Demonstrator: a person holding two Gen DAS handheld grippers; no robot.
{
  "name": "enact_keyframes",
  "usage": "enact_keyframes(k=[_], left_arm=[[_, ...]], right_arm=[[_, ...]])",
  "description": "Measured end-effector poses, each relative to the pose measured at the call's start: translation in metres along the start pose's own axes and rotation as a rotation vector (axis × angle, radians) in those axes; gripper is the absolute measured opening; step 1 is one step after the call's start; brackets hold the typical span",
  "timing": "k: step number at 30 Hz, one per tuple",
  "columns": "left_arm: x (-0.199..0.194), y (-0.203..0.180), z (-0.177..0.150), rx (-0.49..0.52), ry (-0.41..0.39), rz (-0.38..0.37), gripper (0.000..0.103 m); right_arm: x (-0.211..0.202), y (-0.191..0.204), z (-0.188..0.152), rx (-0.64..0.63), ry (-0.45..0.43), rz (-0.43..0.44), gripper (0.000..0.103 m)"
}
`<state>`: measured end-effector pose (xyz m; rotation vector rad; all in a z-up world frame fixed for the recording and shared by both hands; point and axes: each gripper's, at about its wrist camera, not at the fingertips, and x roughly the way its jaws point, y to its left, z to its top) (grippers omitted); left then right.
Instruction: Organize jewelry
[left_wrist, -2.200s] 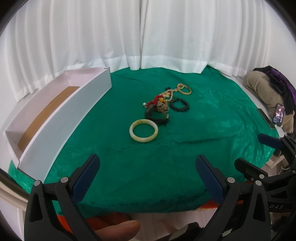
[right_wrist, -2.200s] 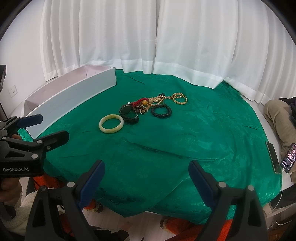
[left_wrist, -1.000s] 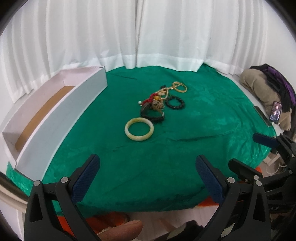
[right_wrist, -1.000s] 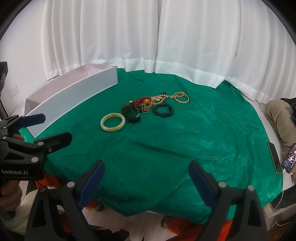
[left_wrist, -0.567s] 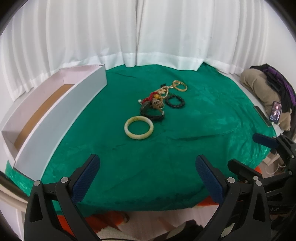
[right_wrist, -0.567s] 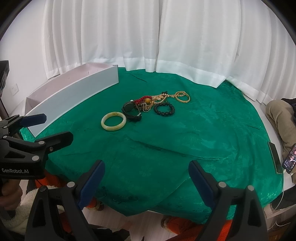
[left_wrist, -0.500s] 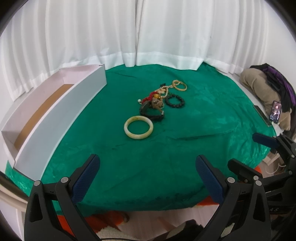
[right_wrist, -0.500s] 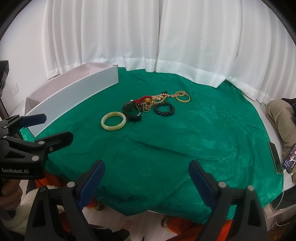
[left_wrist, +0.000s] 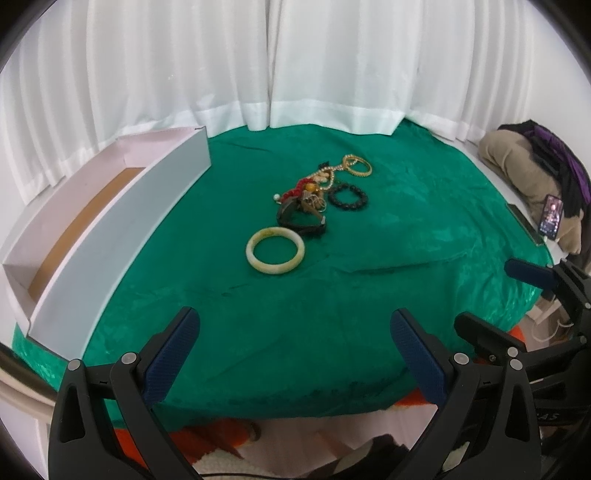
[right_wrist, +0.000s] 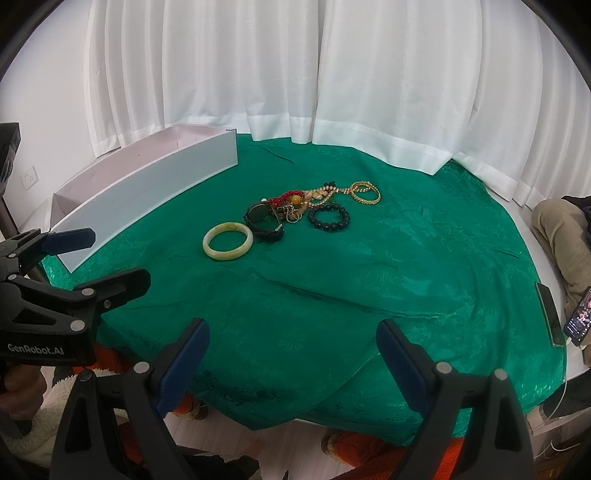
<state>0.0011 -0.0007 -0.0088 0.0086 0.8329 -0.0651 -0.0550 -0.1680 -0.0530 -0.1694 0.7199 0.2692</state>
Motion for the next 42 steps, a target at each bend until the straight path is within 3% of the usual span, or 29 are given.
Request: enact_keyframes(k=[42], left_arm=[[0.0049, 0.0023, -0.0056, 0.002, 0.019, 0.003, 0.103]], right_arm=[[0.0005, 0.0016, -0.0009, 0.0, 0.008, 0.004, 0.093]])
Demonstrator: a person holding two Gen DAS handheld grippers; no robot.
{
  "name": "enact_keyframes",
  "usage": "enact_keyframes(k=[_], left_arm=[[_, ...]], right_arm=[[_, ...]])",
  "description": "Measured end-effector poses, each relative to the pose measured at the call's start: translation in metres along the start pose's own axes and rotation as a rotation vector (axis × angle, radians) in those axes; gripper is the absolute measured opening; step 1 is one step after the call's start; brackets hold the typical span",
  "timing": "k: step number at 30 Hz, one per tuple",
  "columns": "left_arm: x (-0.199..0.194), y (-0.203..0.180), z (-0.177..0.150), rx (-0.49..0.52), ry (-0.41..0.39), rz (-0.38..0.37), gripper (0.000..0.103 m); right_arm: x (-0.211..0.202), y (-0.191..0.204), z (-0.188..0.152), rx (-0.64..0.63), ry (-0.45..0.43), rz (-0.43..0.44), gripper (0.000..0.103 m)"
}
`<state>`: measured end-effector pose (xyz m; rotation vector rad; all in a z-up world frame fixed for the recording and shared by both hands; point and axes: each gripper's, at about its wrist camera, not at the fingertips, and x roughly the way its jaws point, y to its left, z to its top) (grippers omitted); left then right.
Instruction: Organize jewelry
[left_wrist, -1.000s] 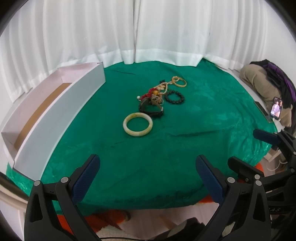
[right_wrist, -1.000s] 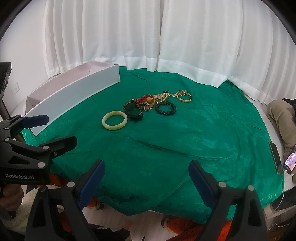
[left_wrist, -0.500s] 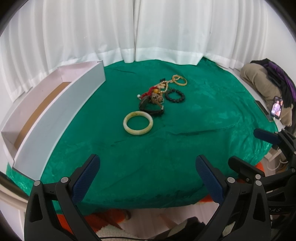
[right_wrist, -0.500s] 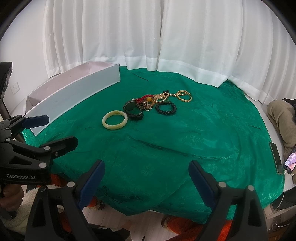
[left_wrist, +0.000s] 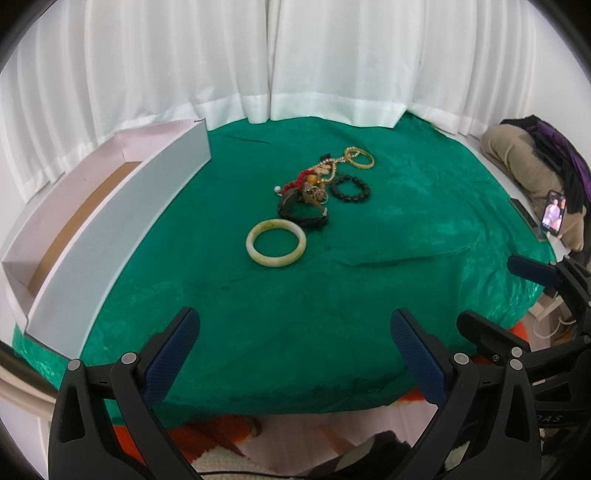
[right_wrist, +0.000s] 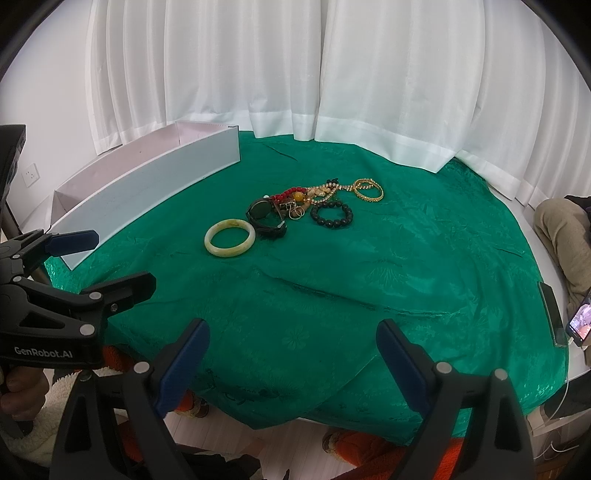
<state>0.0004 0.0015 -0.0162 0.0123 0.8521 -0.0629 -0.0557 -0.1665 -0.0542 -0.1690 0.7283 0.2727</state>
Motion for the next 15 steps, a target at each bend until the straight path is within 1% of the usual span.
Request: enact_keyframes(k=[8, 12, 15], left_arm=[[0.006, 0.005, -0.001, -0.015, 0.018, 0.004, 0.103], [0.015, 0.017, 0.001, -0.04, 0.037, 0.008, 0.103], [0.027, 0.028, 0.009, -0.058, 0.048, 0.008, 0.103]], right_arm=[[0.003, 0.0, -0.001, 0.004, 0.004, 0.002, 0.093], [0.005, 0.0, -0.002, 0.01, 0.019, 0.008, 0.093], [0.005, -0.002, 0.0, 0.01, 0.016, 0.01, 0.093]])
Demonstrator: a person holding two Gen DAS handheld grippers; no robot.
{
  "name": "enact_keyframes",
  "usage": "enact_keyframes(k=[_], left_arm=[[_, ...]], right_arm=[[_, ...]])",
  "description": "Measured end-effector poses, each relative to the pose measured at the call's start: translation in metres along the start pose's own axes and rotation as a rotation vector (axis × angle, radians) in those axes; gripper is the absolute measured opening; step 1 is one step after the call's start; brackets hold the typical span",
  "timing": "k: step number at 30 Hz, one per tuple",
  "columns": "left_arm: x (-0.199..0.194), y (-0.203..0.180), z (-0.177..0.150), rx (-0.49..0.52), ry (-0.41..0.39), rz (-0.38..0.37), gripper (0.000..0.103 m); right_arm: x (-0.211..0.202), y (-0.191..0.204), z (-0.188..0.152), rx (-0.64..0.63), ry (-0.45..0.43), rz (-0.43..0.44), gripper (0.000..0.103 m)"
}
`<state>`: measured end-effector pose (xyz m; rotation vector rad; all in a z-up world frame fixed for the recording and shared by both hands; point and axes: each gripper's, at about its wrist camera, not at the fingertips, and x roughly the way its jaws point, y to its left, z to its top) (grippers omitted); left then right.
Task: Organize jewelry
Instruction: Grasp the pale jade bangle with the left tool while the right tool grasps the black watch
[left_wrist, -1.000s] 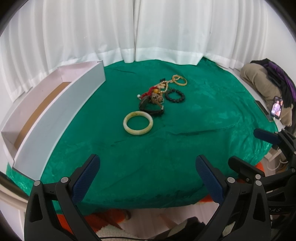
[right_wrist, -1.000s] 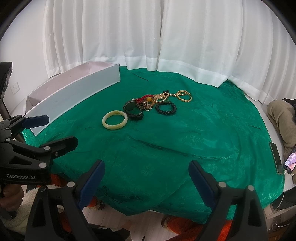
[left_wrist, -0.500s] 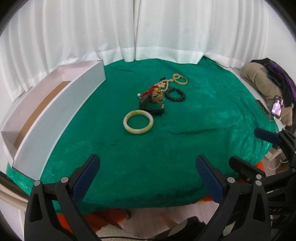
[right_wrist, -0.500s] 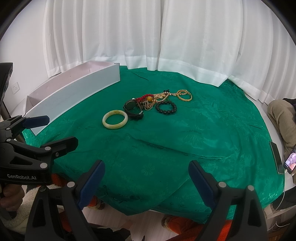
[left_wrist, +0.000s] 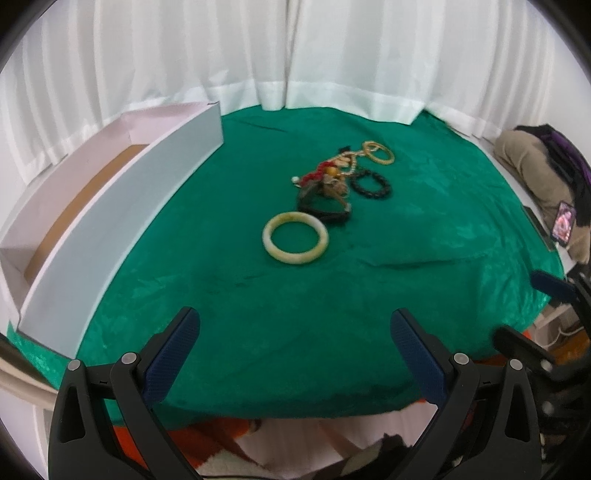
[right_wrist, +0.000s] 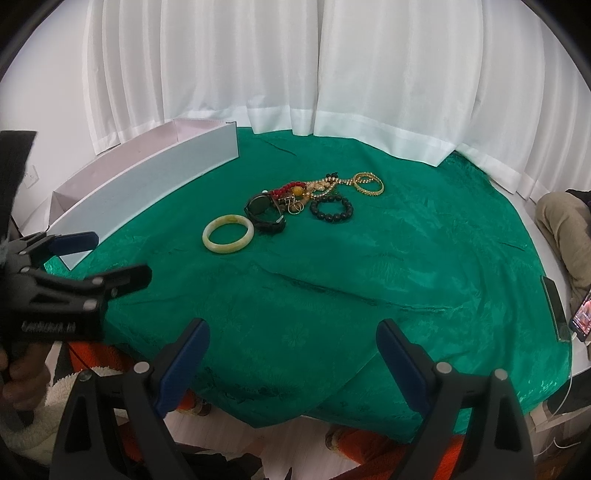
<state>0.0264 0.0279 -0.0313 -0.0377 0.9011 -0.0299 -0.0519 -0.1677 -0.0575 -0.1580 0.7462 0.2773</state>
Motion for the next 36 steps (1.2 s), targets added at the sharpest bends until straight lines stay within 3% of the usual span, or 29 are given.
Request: enact_keyframes(k=[8, 11, 16, 19, 20, 21, 22, 23, 27, 30, 36], left_arm=[[0.075, 0.033, 0.046, -0.045, 0.067, 0.057, 0.102], [0.117, 0.035, 0.056, -0.049, 0.147, 0.073, 0.101], [0.163, 0.026, 0.059, -0.007, 0.234, 0.108, 0.083], [0.164, 0.025, 0.057, -0.009, 0.223, 0.091, 0.073], [0.163, 0.025, 0.058, -0.013, 0.225, 0.075, 0.06], [0.16, 0.025, 0.059, -0.014, 0.221, 0.061, 0.035], [0.157, 0.025, 0.058, 0.0, 0.214, 0.06, 0.019], [0.155, 0.025, 0.057, 0.002, 0.216, 0.053, 0.011], [0.149, 0.04, 0.053, -0.077, 0.229, -0.009, 0.009], [0.133, 0.058, 0.043, -0.135, 0.218, -0.034, 0.009], [0.117, 0.077, 0.031, -0.163, 0.212, -0.009, 0.009]], right_arm=[[0.004, -0.007, 0.0, 0.024, 0.005, 0.013, 0.093], [0.003, -0.011, -0.001, 0.035, 0.002, 0.016, 0.093], [0.003, -0.025, -0.003, 0.071, -0.002, 0.002, 0.093], [0.006, -0.031, -0.004, 0.091, 0.004, -0.001, 0.093], [0.008, -0.033, -0.003, 0.095, 0.007, -0.001, 0.093], [0.009, -0.033, -0.003, 0.096, 0.009, 0.0, 0.093], [0.01, -0.033, -0.003, 0.095, 0.01, 0.0, 0.093], [0.011, -0.034, -0.002, 0.093, 0.011, 0.0, 0.093], [0.015, -0.039, 0.009, 0.099, -0.005, 0.017, 0.093], [0.026, -0.043, 0.025, 0.092, -0.015, 0.077, 0.093], [0.1, -0.029, 0.063, -0.018, 0.099, 0.164, 0.093]])
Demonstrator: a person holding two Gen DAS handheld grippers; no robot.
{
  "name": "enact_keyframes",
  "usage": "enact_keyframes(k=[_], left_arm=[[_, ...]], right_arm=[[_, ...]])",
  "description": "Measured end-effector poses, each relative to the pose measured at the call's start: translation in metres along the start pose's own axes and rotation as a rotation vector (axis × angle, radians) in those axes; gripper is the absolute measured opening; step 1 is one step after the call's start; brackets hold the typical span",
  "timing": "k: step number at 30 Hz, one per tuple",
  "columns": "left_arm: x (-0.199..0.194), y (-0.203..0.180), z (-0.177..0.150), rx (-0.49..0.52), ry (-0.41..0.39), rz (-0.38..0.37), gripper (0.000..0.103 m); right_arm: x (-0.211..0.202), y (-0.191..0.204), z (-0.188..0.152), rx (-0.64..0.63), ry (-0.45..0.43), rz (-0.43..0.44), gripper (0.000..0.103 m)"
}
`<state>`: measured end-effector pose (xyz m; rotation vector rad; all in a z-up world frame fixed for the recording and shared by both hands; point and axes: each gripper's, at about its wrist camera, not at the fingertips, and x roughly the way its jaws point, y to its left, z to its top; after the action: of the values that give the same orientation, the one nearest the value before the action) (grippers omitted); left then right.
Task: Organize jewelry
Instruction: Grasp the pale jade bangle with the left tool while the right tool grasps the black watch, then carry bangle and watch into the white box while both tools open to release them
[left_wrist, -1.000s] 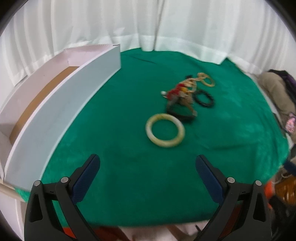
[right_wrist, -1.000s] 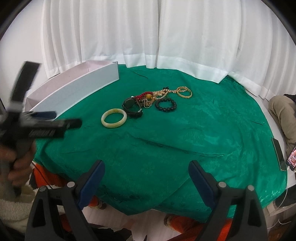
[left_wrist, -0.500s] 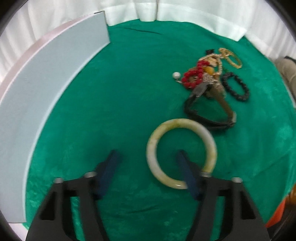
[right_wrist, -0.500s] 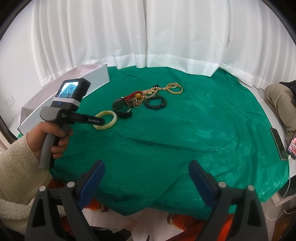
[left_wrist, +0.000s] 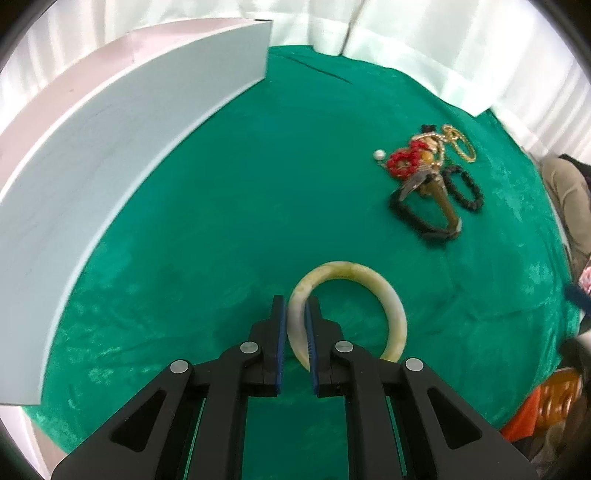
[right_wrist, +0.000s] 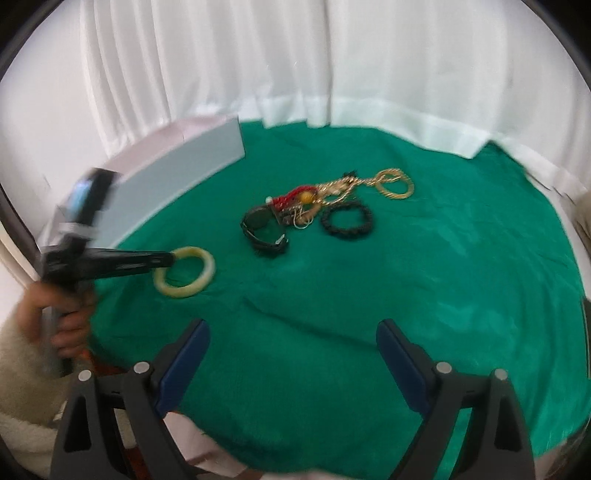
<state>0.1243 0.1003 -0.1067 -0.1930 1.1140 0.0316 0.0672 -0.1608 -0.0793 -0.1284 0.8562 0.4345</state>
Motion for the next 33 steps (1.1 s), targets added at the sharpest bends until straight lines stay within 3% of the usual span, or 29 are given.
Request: enact_keyframes(k=[2, 5, 7, 9, 10, 11, 14, 21, 26, 30, 33], left_arm=[[0.0, 0.006, -0.003, -0.012, 0.008, 0.0, 0.009], [0.002, 0.015, -0.01, -0.022, 0.017, -0.007, 0.009], [0.003, 0.012, -0.009, -0.004, 0.013, 0.006, 0.01], [0.004, 0.009, -0.009, 0.008, 0.015, 0.018, 0.012], [0.005, 0.007, -0.009, 0.018, 0.012, 0.027, 0.012], [0.006, 0.005, -0.008, 0.027, 0.011, 0.033, 0.012], [0.006, 0.004, -0.007, 0.044, 0.005, 0.037, 0.009], [-0.025, 0.024, -0.001, -0.049, -0.043, -0.059, 0.008], [-0.092, 0.055, 0.023, -0.127, -0.163, -0.122, 0.008], [-0.145, 0.098, 0.048, -0.196, -0.289, -0.046, 0.009], [-0.157, 0.139, 0.066, -0.27, -0.323, 0.05, 0.009]], right_arm=[[0.022, 0.0, 0.017, 0.008, 0.01, 0.022, 0.092], [0.06, -0.004, 0.049, 0.035, 0.031, 0.026, 0.071], [0.086, -0.005, 0.064, 0.054, 0.064, 0.027, 0.068], [0.113, -0.006, 0.074, 0.067, 0.112, 0.03, 0.054], [0.124, -0.005, 0.077, 0.068, 0.129, 0.031, 0.052], [0.134, -0.003, 0.079, 0.062, 0.146, 0.027, 0.046], [0.149, 0.001, 0.078, 0.045, 0.158, -0.003, 0.01], [0.097, 0.007, 0.082, 0.088, 0.092, 0.094, 0.009], [0.06, 0.033, 0.11, 0.079, 0.019, 0.207, 0.009], [0.056, 0.083, 0.157, 0.035, -0.035, 0.337, 0.009], [0.072, 0.125, 0.194, -0.025, -0.065, 0.384, 0.009]])
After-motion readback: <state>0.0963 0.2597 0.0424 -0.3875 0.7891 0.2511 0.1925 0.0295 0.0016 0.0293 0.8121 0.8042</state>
